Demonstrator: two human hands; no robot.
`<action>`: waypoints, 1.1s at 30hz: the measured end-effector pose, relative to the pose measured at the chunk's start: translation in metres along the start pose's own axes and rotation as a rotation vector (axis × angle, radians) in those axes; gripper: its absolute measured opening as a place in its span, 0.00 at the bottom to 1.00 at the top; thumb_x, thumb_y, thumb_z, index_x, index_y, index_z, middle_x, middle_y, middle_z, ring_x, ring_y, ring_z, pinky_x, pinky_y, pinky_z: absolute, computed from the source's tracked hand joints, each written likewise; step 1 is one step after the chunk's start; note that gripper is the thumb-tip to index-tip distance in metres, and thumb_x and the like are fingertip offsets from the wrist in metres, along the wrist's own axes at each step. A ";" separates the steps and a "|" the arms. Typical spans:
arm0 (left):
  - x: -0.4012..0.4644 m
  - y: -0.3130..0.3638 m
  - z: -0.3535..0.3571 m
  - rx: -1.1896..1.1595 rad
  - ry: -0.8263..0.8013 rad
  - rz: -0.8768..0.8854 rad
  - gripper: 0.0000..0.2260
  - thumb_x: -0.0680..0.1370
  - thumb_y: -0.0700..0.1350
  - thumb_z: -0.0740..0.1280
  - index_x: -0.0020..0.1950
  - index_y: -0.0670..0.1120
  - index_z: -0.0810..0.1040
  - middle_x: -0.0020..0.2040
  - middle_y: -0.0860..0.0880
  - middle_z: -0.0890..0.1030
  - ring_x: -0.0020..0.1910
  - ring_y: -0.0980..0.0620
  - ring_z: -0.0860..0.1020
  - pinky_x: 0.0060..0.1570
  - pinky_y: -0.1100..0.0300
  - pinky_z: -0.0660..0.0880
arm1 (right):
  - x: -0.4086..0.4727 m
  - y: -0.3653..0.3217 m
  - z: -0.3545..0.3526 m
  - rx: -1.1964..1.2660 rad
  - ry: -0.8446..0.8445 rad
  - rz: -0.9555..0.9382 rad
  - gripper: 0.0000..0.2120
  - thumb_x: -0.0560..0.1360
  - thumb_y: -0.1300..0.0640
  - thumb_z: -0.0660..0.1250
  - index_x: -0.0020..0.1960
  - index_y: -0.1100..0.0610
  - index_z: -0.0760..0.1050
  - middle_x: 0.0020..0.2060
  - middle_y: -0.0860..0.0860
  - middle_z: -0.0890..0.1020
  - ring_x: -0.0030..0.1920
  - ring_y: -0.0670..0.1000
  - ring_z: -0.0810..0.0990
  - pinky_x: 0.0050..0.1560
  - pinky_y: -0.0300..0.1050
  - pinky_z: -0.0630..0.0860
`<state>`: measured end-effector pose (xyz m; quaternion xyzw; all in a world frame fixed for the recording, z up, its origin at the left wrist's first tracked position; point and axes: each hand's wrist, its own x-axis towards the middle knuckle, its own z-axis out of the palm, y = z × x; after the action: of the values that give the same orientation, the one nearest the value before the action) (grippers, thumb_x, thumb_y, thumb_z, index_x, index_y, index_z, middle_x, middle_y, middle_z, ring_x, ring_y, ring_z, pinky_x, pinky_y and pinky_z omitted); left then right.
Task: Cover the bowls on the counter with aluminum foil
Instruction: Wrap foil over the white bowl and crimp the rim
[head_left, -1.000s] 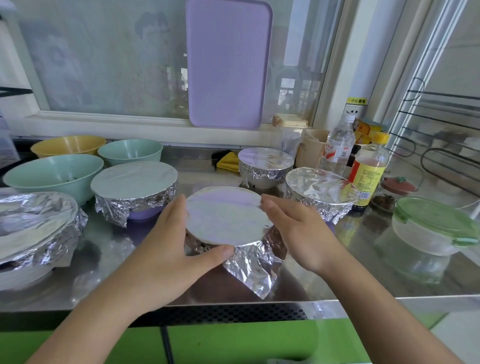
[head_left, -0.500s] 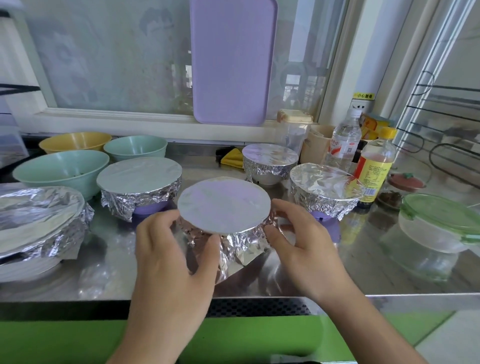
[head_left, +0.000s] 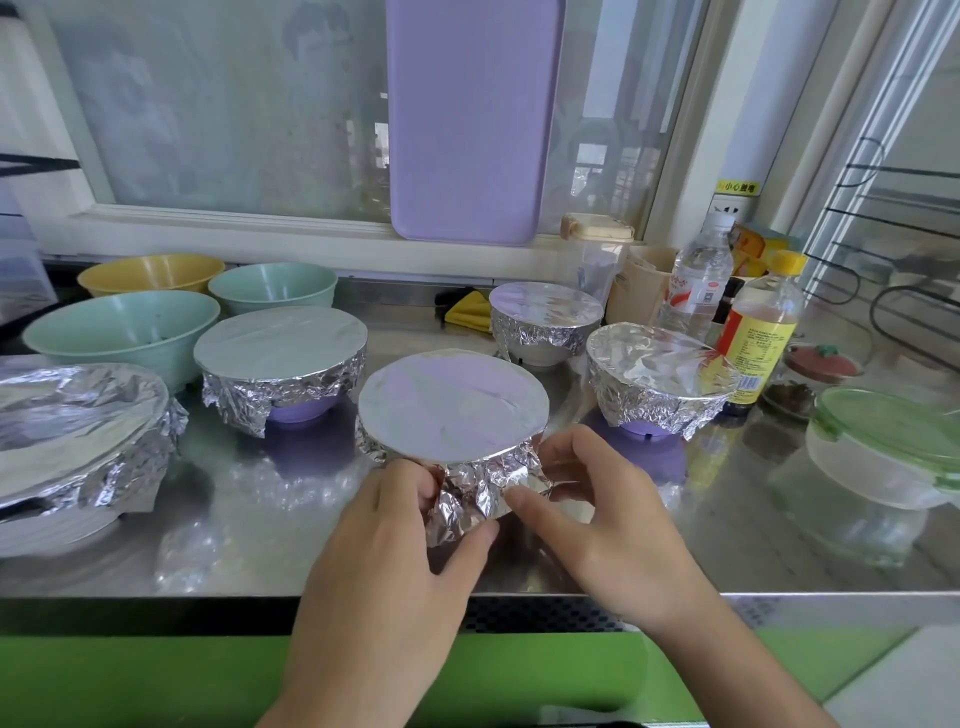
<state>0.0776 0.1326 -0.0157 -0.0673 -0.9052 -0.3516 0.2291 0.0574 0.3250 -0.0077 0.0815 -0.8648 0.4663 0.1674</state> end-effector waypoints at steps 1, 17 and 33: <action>0.000 0.000 -0.001 0.002 0.001 0.001 0.16 0.72 0.64 0.72 0.50 0.58 0.71 0.46 0.62 0.75 0.47 0.57 0.77 0.45 0.51 0.78 | 0.000 0.000 0.000 0.019 -0.021 0.007 0.11 0.75 0.46 0.76 0.50 0.48 0.77 0.46 0.44 0.84 0.49 0.46 0.84 0.52 0.46 0.81; 0.011 -0.007 0.009 -0.250 0.031 -0.138 0.08 0.78 0.45 0.74 0.41 0.54 0.81 0.39 0.65 0.83 0.38 0.62 0.82 0.44 0.57 0.81 | 0.013 0.008 0.007 0.055 -0.023 0.111 0.13 0.77 0.64 0.74 0.38 0.57 0.74 0.34 0.55 0.81 0.36 0.48 0.80 0.45 0.44 0.74; 0.017 -0.019 0.009 -0.326 0.116 -0.193 0.22 0.69 0.45 0.83 0.51 0.52 0.71 0.46 0.53 0.80 0.43 0.63 0.81 0.41 0.73 0.74 | 0.024 0.009 0.011 0.389 -0.029 0.292 0.09 0.77 0.73 0.71 0.41 0.66 0.75 0.38 0.62 0.86 0.39 0.55 0.88 0.48 0.50 0.87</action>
<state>0.0537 0.1236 -0.0251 0.0041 -0.8238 -0.5172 0.2322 0.0297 0.3212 -0.0117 -0.0070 -0.7636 0.6422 0.0668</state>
